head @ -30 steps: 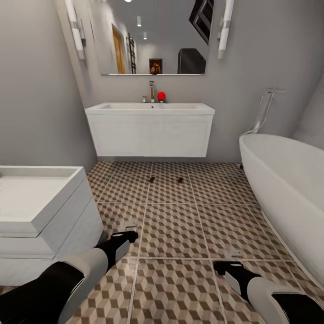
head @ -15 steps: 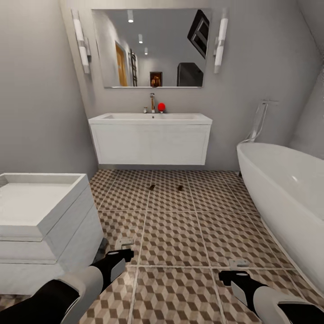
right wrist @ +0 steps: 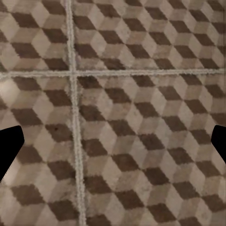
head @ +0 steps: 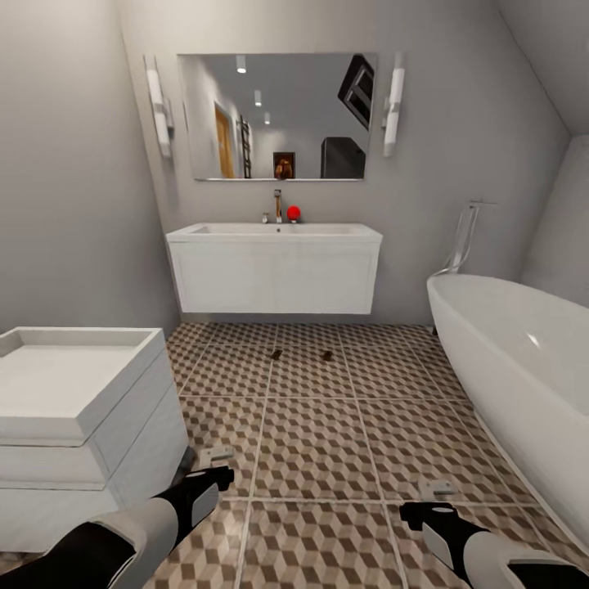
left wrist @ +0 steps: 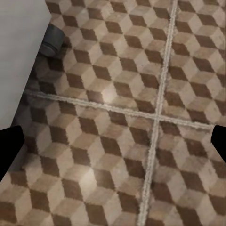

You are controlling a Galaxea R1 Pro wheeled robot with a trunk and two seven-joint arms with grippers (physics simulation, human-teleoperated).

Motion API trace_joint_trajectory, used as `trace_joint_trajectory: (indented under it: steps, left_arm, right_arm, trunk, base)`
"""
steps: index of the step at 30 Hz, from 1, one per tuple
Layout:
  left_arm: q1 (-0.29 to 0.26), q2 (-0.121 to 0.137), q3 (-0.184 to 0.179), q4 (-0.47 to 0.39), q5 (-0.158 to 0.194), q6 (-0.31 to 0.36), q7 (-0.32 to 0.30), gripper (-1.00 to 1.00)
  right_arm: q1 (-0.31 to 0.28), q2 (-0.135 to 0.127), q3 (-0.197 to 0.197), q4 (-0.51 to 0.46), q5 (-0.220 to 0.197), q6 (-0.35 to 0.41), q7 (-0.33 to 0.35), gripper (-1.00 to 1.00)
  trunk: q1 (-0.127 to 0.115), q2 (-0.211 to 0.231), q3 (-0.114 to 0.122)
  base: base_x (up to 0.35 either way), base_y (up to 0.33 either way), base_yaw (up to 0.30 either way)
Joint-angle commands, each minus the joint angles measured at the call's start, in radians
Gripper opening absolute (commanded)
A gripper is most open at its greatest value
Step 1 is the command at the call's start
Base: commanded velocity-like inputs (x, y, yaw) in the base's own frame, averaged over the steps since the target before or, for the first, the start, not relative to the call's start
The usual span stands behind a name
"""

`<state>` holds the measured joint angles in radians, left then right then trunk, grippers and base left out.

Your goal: Take the four mousetraps from the cabinet in the bathroom and place them on the bathroom floor. Make sure all four end up on the same floor surface, and ensure that at least two of them are either under or directly next to the same bathroom sink.

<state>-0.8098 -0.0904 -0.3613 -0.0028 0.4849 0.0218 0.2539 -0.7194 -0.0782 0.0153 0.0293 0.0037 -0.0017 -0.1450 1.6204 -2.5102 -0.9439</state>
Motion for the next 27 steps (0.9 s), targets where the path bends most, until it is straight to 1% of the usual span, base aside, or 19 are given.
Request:
trace_joint_trajectory:
  steps: [1, 7, 18, 22, 27]
  left_arm:
    - [0.001, 0.002, -0.008, 0.000, 0.013, 0.002, 0.004, 1.00]
    - [0.003, 0.009, -0.008, -0.001, 0.035, 0.001, 0.004, 1.00]
    - [0.004, 0.011, -0.008, -0.005, 0.037, 0.000, 0.004, 1.00]
    - [0.004, 0.010, -0.008, -0.007, 0.037, 0.000, 0.005, 1.00]
    - [0.004, 0.009, -0.009, -0.012, 0.037, -0.003, 0.005, 1.00]
  right_arm:
    - [-0.001, 0.000, 0.002, 0.002, 0.001, 0.000, -0.002, 1.00]
    - [0.001, 0.000, 0.002, 0.002, 0.001, -0.002, -0.001, 1.00]
    - [0.001, 0.000, 0.002, 0.000, 0.006, -0.008, 0.001, 1.00]
    - [0.001, 0.000, 0.002, -0.004, 0.006, -0.022, 0.002, 1.00]
    - [0.001, 0.000, 0.002, -0.008, 0.007, -0.059, 0.003, 1.00]
  trunk:
    - [-0.001, 0.000, 0.003]
    - [-0.003, 0.001, 0.026]
    - [-0.008, 0.004, 0.069]
    - [-0.010, 0.005, 0.084]
    - [-0.012, 0.006, 0.104]
  base:
    - [0.000, 0.000, 0.000]
    - [0.000, 0.000, 0.000]
    - [0.000, 0.000, 0.000]
    - [0.000, 0.000, 0.000]
    - [0.000, 0.000, 0.000]
